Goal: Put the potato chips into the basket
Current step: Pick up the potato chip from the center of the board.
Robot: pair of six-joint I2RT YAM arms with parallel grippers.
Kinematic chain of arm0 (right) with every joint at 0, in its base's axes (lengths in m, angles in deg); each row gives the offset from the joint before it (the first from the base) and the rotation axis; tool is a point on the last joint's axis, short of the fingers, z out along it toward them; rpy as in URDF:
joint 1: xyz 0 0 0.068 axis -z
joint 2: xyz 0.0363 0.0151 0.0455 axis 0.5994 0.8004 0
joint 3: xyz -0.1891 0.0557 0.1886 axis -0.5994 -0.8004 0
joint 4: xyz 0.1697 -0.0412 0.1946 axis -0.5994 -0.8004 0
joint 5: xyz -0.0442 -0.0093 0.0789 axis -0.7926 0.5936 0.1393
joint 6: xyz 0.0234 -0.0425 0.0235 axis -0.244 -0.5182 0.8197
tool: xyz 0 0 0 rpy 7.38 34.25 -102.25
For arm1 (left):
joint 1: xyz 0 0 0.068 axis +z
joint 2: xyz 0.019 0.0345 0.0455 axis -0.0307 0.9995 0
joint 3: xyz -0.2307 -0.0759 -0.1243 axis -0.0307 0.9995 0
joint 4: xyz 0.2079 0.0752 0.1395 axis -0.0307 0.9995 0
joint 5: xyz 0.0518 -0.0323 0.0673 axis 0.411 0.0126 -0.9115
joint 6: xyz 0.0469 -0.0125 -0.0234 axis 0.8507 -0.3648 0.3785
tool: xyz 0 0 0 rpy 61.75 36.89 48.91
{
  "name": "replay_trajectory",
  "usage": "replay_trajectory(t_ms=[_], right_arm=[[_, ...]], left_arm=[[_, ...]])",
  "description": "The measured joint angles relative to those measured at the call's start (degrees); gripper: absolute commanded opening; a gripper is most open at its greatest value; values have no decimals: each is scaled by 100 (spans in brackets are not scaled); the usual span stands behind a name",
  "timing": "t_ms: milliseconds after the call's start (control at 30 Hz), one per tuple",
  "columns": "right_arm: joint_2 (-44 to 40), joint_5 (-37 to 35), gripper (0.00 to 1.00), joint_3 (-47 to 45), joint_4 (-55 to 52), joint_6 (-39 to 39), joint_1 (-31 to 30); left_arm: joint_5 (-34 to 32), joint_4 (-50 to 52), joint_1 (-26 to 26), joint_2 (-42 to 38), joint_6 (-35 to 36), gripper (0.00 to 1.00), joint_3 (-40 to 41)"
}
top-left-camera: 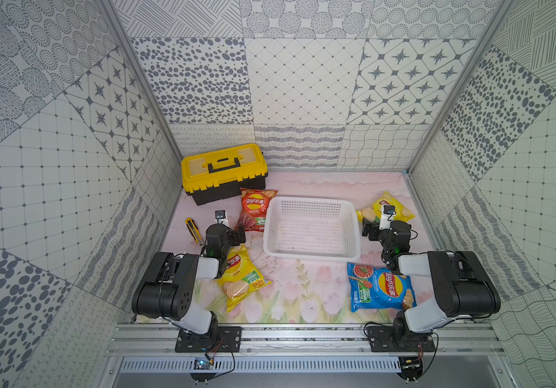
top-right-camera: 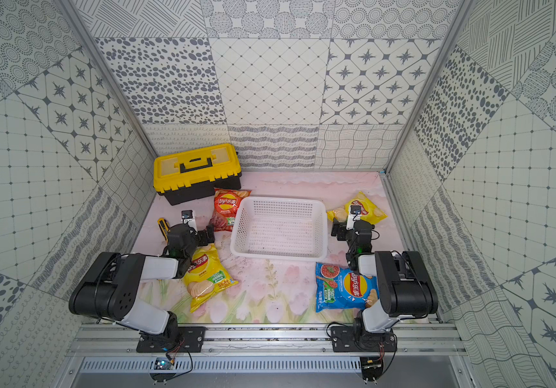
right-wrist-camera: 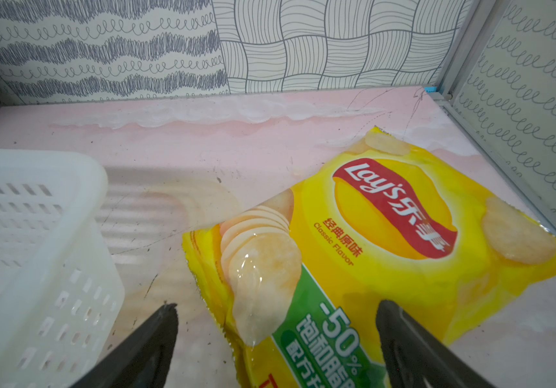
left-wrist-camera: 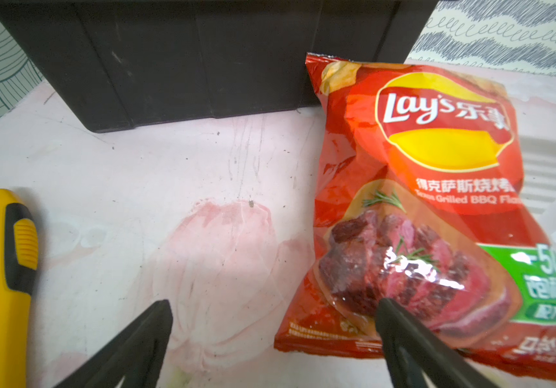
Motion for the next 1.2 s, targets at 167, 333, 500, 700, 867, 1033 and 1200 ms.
replay_trajectory(t_ms=[167, 333, 500, 700, 867, 1033, 1200], right_arm=[[-686, -525, 97, 918, -1770, -42, -321], [-1797, -1145, 97, 1342, -2765, 428, -730], [-2354, -1309, 97, 1759, -4207, 1862, -673], [-2529, -664, 85, 1790, -5198, 3364, -544], [-2551, -424, 77, 1947, -5886, 3733, -793], [-2815, -227, 65, 2332, -6465, 3622, -1102], [-3003, -92, 60, 2583, -6891, 3534, -1773]], left_arm=[[-398, 942, -17, -566, -181, 99, -518], [-758, 2011, -85, -1620, -627, 99, -837], [-1010, 3593, -109, -2599, -1419, 100, -1469], [-802, 5366, -109, -3224, -2339, 90, -2258], [-96, 6585, -212, -3276, -2935, 78, -2717], [455, 7556, -651, -3145, -3445, 75, -2986], [800, 8290, -1093, -3202, -3941, 74, -2959]])
